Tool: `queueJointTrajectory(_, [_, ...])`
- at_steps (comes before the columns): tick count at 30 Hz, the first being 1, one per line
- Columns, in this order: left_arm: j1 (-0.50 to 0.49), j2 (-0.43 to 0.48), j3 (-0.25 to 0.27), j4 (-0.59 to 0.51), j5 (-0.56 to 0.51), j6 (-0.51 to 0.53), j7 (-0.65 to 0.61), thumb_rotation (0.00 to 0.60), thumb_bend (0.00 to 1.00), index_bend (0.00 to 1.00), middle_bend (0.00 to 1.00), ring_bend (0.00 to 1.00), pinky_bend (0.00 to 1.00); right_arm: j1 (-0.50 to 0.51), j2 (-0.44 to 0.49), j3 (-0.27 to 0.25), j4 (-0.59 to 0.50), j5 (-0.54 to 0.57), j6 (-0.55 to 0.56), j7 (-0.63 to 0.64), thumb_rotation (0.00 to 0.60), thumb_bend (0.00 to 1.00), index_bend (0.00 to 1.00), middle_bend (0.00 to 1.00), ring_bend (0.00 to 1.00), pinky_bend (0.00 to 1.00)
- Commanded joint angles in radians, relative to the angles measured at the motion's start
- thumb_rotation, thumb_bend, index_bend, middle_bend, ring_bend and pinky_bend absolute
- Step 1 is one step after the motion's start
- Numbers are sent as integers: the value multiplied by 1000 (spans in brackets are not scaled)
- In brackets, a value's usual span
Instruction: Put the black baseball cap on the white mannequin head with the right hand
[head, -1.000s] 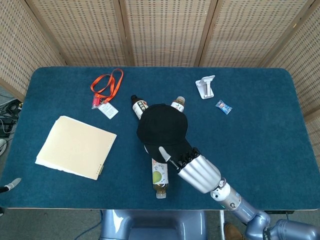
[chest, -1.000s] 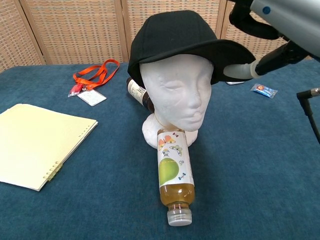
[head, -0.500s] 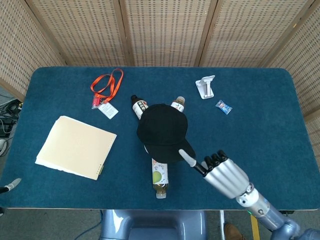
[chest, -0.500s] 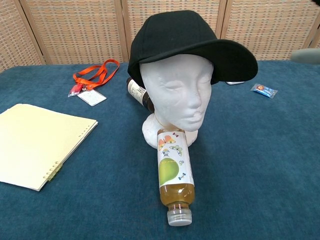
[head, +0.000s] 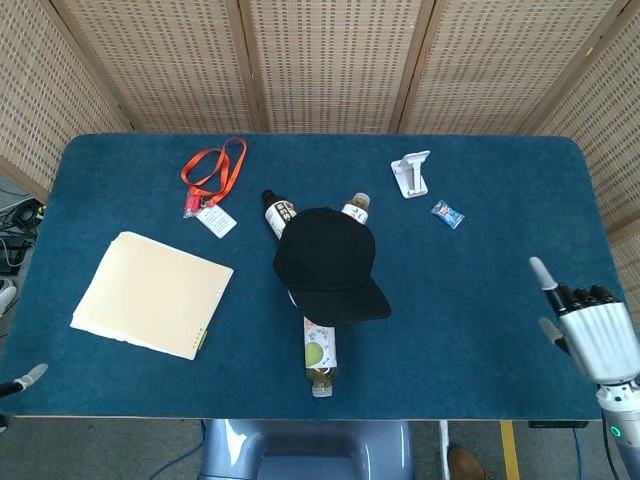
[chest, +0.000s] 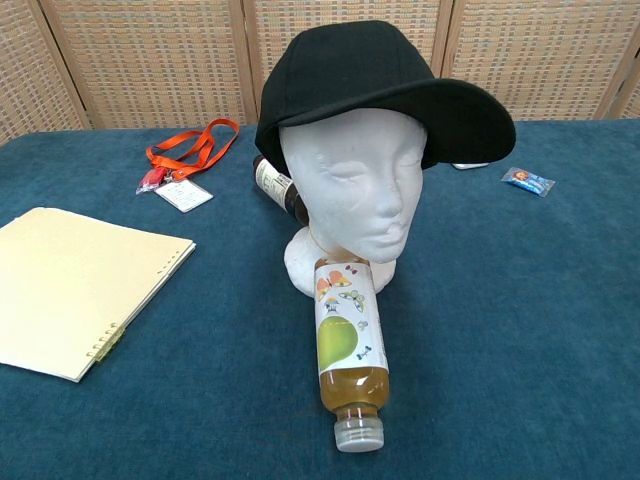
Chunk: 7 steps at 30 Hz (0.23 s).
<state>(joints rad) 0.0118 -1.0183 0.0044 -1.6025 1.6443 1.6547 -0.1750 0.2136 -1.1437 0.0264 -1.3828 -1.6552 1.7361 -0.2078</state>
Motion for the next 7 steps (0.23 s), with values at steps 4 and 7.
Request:
queueJointTrajectory(4, [-5, -13, 1, 15, 5, -5, 8, 600, 0, 0, 0, 0, 0, -81, 22, -14, -158, 149, -108, 45, 600, 0, 0, 0, 0, 0])
queueJointTrajectory(7, [-5, -19, 1, 20, 9, -2, 15, 600, 0, 0, 0, 0, 0, -88, 9, -22, -173, 144, -122, 41, 600, 0, 0, 0, 0, 0])
